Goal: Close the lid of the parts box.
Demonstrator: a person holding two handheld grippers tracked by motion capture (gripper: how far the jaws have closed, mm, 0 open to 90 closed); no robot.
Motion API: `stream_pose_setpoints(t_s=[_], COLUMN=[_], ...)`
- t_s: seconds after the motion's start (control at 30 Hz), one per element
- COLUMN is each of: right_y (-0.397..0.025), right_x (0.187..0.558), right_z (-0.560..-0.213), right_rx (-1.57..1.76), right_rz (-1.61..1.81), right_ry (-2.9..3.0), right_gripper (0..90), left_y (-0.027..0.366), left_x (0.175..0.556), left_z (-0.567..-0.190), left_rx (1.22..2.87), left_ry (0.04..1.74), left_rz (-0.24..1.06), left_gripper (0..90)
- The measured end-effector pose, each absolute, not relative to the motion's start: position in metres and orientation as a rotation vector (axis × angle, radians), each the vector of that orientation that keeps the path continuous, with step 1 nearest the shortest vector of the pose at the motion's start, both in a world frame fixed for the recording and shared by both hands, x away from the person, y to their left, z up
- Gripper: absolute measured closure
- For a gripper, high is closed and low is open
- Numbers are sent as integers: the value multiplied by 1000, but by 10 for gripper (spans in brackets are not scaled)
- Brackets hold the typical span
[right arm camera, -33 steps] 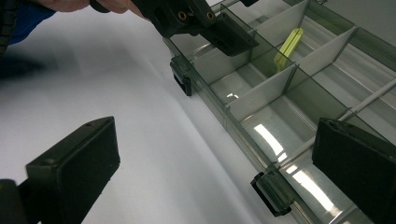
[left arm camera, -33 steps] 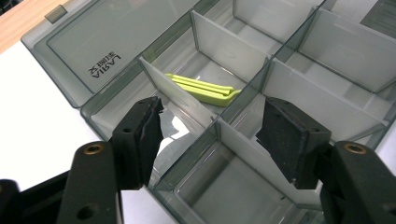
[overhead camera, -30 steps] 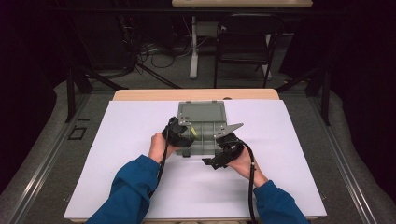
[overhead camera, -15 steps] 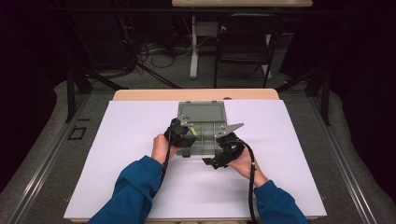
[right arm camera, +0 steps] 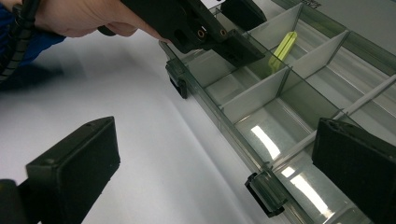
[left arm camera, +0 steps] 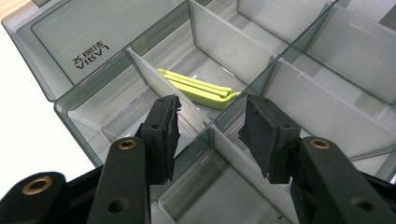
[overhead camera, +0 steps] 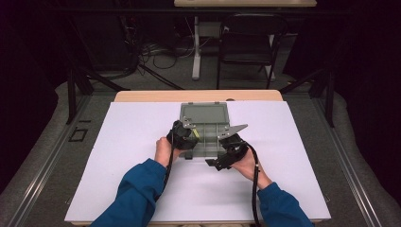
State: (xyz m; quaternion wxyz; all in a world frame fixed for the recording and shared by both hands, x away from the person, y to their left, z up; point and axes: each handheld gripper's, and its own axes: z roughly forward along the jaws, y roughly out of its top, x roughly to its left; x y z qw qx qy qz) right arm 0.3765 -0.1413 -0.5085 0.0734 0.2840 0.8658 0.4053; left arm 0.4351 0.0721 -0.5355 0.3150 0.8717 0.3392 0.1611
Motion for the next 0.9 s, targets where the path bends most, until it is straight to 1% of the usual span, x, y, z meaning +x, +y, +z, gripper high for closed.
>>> stream_pose_setpoints(t_s=[0.63, 0.9], right_y=[-147, -151], right_x=[382, 395], right_z=[-505, -497], right_rx=[833, 841], right_rz=[1208, 1212], right_ry=[2531, 2476], right_gripper=[0, 0], left_y=[73, 74], left_x=[436, 436], left_z=[-535, -535], left_rx=[2313, 2304], left_ry=[873, 874], left_rz=[413, 410], left_gripper=[555, 554])
